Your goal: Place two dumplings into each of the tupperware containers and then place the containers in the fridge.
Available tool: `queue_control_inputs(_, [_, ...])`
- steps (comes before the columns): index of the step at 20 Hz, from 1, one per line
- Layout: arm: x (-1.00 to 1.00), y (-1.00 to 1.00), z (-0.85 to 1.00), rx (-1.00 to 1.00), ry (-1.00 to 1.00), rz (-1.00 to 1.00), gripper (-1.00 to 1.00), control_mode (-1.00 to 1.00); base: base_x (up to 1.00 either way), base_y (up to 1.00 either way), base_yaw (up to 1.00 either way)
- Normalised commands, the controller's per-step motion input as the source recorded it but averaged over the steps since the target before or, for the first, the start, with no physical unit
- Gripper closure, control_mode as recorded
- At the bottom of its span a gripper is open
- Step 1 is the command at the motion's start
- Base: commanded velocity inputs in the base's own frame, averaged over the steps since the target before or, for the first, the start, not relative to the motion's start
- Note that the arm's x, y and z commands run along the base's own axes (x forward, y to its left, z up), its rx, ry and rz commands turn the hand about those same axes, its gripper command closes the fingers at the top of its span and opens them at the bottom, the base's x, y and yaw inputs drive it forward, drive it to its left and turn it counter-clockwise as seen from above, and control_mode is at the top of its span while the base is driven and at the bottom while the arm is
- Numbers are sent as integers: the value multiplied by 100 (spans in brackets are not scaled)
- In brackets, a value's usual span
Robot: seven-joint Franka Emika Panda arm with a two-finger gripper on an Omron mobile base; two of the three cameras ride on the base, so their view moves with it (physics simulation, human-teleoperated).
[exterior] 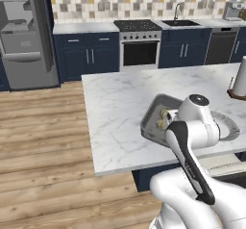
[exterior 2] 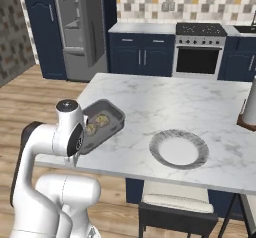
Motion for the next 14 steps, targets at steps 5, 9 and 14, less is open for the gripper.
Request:
queue_control_inputs(5, [-22, -33, -16, -1, -1, 5, 100, -100, 0, 0, 0])
queue_control_inputs(9, [-7, -4, -25, 0, 0, 0, 100, -100, 0, 0, 0])
queue_control_inputs(14, [-4, -4, -9, 0, 0, 0, 100, 100, -22, -4, 2])
